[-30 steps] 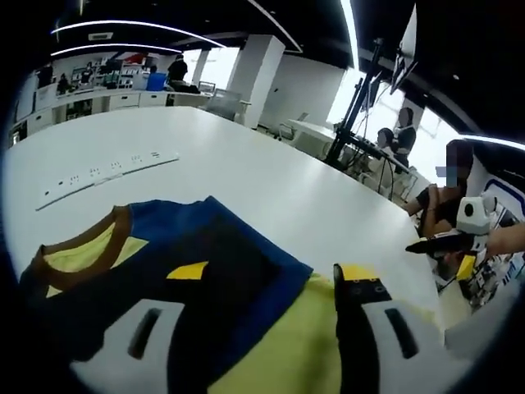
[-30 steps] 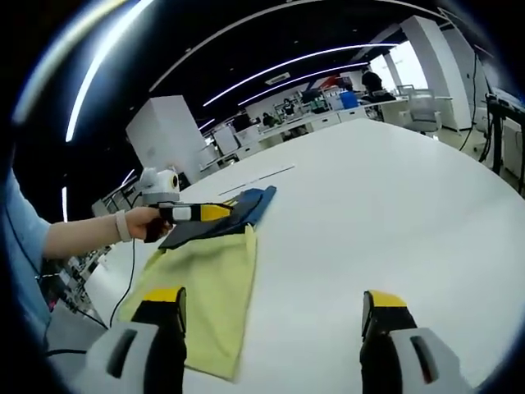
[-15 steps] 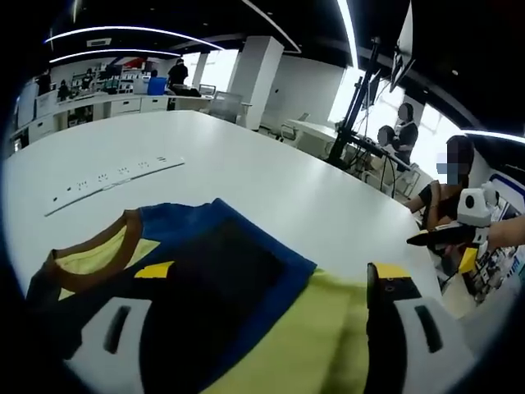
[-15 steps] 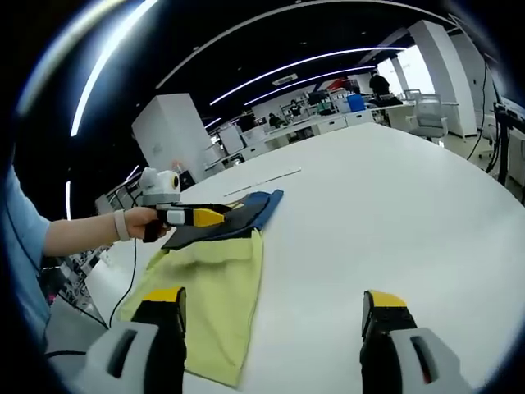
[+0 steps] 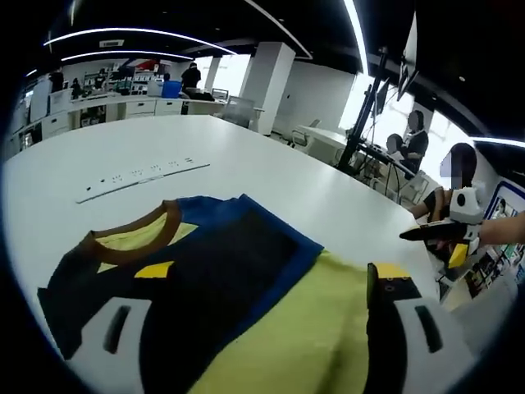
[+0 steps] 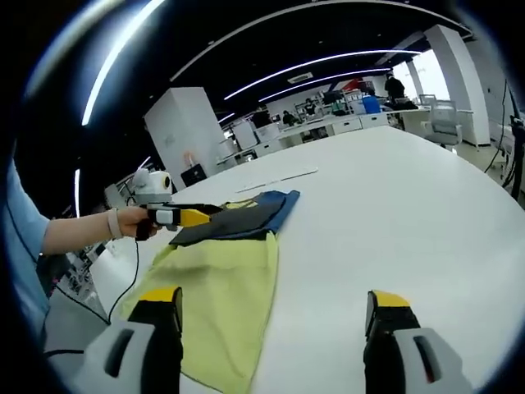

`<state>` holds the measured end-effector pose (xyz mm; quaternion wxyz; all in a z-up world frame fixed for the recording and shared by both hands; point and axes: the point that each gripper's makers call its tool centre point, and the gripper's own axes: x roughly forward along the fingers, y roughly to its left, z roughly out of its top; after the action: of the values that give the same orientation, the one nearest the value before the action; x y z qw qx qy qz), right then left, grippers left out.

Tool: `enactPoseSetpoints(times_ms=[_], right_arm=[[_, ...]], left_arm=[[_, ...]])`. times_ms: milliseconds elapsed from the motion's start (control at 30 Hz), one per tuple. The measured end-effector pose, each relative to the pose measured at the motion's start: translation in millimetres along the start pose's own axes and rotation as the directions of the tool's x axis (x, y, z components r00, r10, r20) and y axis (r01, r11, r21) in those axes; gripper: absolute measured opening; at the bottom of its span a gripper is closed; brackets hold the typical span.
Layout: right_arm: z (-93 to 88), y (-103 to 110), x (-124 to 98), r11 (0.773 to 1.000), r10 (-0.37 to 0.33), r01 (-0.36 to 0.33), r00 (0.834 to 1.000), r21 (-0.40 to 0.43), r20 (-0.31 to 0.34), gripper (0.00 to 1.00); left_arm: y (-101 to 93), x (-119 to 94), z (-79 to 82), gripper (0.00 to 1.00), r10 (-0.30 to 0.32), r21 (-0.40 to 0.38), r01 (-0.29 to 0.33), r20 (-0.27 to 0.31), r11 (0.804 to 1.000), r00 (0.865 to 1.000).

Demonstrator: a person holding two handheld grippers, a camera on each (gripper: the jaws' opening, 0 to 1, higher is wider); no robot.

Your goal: Fold the garment on the visible template until the final outline fits inside the template.

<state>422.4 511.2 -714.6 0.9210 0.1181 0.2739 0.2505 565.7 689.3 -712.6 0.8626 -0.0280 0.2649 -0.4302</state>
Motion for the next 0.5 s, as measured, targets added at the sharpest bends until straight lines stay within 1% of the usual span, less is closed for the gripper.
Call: enactPoseSetpoints(times_ms=[67, 133, 233, 333, 467, 500], right_arm=[[2.3, 4, 4, 1.000, 0.014, -0.015, 1.000, -0.022, -0.009, 0.94], [5.7, 8, 8, 0.999, 0.026, -0.026, 1.000, -0.033, -0.010, 0.94], [10.1, 13, 12, 0.998, 0.043, -0.044, 0.999, -0.047, -0.012, 0.94], [13.8, 17, 16, 0.996, 0.055, -0.056, 0.998, -0.066, -0.014, 0.94], [18.9, 22, 19, 0.994, 0.068, -0.069, 0.998, -0.081, -0.013, 0.94], [20.9, 24, 19, 0.994, 0.071, -0.072, 0.997, -0.086, -0.011, 0.94]], left_arm=[[3.5, -12, -2.4, 0.92, 0.012, 0.003, -0.012, 0.000, 1.000, 1.000], [8.2, -25, -6.3, 0.91, 0.029, 0.014, -0.029, -0.004, 0.999, 1.000], [16.2, -43, -11.9, 0.91, 0.060, 0.010, -0.060, -0.004, 0.998, 0.998], [21.1, -65, -17.4, 0.91, 0.085, -0.004, -0.085, 0.005, 0.996, 0.996], [25.7, -92, -24.9, 0.90, 0.122, 0.002, -0.122, 0.009, 0.993, 0.993], [26.1, -102, -28.0, 0.89, 0.130, 0.005, -0.130, 0.012, 0.991, 0.991]])
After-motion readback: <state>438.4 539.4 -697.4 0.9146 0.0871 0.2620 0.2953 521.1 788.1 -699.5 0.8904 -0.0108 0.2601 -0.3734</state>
